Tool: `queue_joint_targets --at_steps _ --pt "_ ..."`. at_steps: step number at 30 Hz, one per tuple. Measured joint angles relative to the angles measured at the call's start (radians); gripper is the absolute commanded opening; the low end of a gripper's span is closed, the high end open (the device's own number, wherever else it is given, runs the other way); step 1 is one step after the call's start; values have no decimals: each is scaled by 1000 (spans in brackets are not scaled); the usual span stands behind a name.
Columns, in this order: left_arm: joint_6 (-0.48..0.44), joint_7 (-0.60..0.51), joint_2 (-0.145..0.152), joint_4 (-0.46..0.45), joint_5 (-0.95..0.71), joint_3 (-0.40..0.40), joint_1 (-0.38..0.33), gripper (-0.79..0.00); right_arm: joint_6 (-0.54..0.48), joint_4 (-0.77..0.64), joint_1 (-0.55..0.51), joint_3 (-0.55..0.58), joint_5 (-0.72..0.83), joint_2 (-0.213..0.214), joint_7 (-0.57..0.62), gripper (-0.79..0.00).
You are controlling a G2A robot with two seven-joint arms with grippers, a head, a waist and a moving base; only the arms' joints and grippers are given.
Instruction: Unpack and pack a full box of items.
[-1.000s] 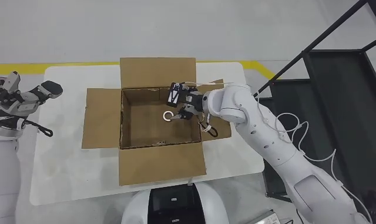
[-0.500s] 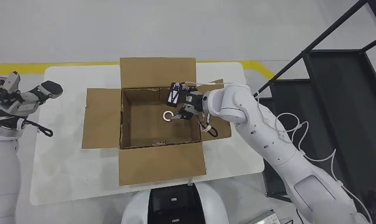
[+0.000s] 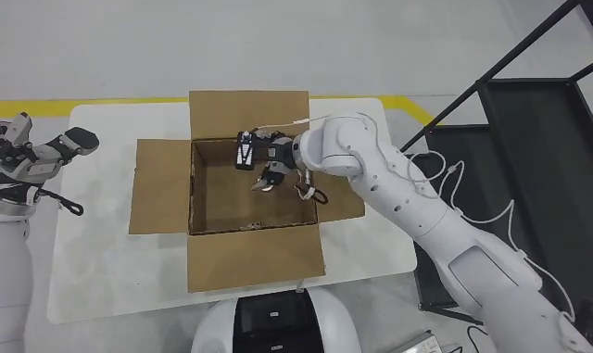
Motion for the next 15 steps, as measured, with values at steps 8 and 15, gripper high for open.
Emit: queue_joint_targets --at_steps 8,15 --pt "0 0 0 0 0 0 0 0 -52 257 131 -193 78 -103 -2 -105" --pt "0 0 0 0 0 0 0 0 -28 405 172 -257 19 -156 -50 -163"
